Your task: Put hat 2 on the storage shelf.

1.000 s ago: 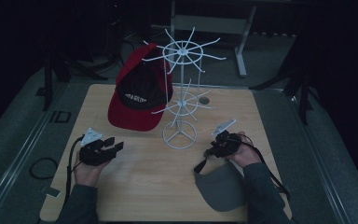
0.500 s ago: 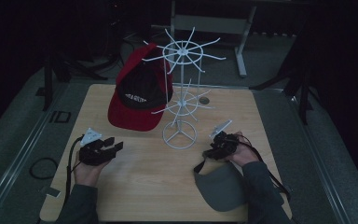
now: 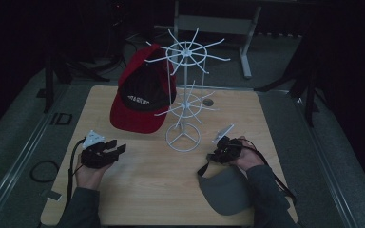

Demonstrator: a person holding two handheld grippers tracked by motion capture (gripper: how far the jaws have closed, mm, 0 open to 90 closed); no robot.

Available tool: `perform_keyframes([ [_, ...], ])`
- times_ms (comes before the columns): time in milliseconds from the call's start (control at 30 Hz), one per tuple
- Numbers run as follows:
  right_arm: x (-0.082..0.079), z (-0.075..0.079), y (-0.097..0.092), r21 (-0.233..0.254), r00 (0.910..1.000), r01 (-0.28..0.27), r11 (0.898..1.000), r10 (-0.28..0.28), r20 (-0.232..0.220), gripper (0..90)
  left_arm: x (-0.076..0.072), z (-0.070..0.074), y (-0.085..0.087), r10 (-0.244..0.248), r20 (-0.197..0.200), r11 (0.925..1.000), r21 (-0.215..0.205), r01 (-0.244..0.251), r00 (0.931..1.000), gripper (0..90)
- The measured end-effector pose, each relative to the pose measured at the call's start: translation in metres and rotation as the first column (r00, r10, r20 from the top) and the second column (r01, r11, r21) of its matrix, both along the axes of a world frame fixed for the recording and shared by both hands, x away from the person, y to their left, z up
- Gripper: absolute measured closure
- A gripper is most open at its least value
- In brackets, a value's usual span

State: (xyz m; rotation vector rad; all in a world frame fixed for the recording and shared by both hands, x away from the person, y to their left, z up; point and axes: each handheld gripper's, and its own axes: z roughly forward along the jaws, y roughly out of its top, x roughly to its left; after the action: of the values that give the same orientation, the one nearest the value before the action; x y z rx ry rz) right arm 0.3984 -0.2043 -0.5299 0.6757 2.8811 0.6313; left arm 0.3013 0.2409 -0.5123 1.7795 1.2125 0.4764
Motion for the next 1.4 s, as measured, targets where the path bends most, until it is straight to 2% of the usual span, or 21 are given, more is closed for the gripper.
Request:
perform_keyframes([
  [167, 0.000, -0.002, 0.003, -0.023, 1.0000, 0.003, 1.000, -0.003, 0.000, 74.1, 0.000, 0.000, 0.001, 0.000, 0.000, 1.0000, 0.000, 0.000, 1.0000, 52.7],
  [233, 0.000, -0.002, 0.004, -0.030, 1.0000, 0.005, 1.000, -0.004, 0.008, 81.0, 0.000, 0.000, 0.000, 0.000, -0.001, 1.0000, -0.002, 0.000, 1.0000, 52.7],
  [367, -0.001, -0.001, 0.005, -0.023, 0.9991, 0.042, 0.999, -0.042, 0.001, 87.5, 0.000, 0.000, 0.000, 0.001, -0.002, 1.0000, -0.003, -0.001, 1.0000, 52.7],
  [533, 0.000, 0.001, 0.005, 0.035, 0.9950, 0.099, 0.994, -0.099, 0.008, 87.9, 0.000, 0.000, 0.000, 0.002, -0.001, 1.0000, -0.002, -0.002, 1.0000, 52.7],
  [733, -0.001, 0.015, 0.001, 0.139, 0.9877, 0.146, 0.979, -0.153, 0.034, 88.1, 0.000, 0.000, 0.000, 0.003, -0.002, 1.0000, -0.003, -0.003, 1.0000, 52.7],
  [767, -0.001, 0.015, 0.001, 0.139, 0.9877, 0.146, 0.979, -0.153, 0.034, 88.1, 0.000, 0.000, 0.000, 0.003, -0.002, 1.0000, -0.003, -0.003, 1.0000, 52.7],
  [800, -0.002, 0.018, 0.000, 0.156, 0.9858, 0.158, 0.975, -0.165, 0.032, 88.1, 0.000, 0.000, 0.000, 0.003, -0.002, 1.0000, -0.002, -0.003, 1.0000, 52.7],
  [833, -0.002, 0.025, -0.001, 0.195, 0.9830, 0.164, 0.967, -0.177, 0.051, 88.1, 0.000, 0.000, 0.000, 0.004, -0.002, 1.0000, -0.003, -0.004, 1.0000, 52.7],
  [900, -0.004, 0.031, -0.003, 0.230, 0.9793, 0.176, 0.957, -0.194, 0.058, 88.2, 0.000, 0.000, 0.000, 0.003, -0.002, 1.0000, -0.003, -0.004, 1.0000, 52.7],
  [933, -0.004, 0.033, -0.004, 0.243, 0.9779, 0.181, 0.953, -0.201, 0.058, 88.2, 0.000, 0.000, 0.000, 0.004, -0.002, 1.0000, -0.003, -0.004, 1.0000, 52.7],
  [967, -0.004, 0.033, -0.004, 0.243, 0.9779, 0.181, 0.953, -0.201, 0.058, 88.2, 0.000, 0.000, 0.000, 0.004, -0.002, 1.0000, -0.003, -0.004, 1.0000, 52.7],
  [1000, -0.006, 0.040, -0.006, 0.277, 0.9736, 0.190, 0.942, -0.217, 0.071, 88.3, 0.000, 0.000, 0.000, 0.004, -0.003, 1.0000, -0.004, -0.004, 1.0000, 52.7],
  [1133, -0.007, 0.050, -0.010, 0.327, 0.9670, 0.205, 0.922, -0.243, 0.077, 88.3, 0.000, -0.001, 0.000, 0.006, -0.005, 1.0000, -0.005, -0.006, 1.0000, 52.7],
  [1167, -0.007, 0.050, -0.010, 0.327, 0.9670, 0.205, 0.922, -0.243, 0.077, 88.3, 0.000, -0.001, 0.000, 0.006, -0.005, 1.0000, -0.005, -0.006, 1.0000, 52.6],
  [1200, -0.008, 0.056, -0.013, 0.354, 0.9625, 0.215, 0.910, -0.259, 0.080, 88.3, 0.000, -0.001, 0.001, 0.007, -0.007, 1.0000, -0.004, -0.007, 1.0000, 52.6],
  [1333, -0.010, 0.065, -0.017, 0.399, 0.9545, 0.231, 0.888, -0.286, 0.084, 88.3, 0.000, -0.001, 0.001, 0.010, -0.006, 0.9999, -0.006, -0.010, 0.9999, 52.7],
  [1367, -0.010, 0.065, -0.017, 0.399, 0.9545, 0.231, 0.888, -0.286, 0.084, 88.3, 0.000, -0.001, 0.001, 0.010, -0.006, 0.9999, -0.006, -0.010, 0.9999, 52.7],
  [1400, -0.011, 0.070, -0.018, 0.423, 0.9507, 0.236, 0.875, -0.298, 0.085, 88.3, 0.000, -0.001, 0.002, 0.010, -0.006, 0.9999, -0.007, -0.010, 0.9999, 52.7],
])
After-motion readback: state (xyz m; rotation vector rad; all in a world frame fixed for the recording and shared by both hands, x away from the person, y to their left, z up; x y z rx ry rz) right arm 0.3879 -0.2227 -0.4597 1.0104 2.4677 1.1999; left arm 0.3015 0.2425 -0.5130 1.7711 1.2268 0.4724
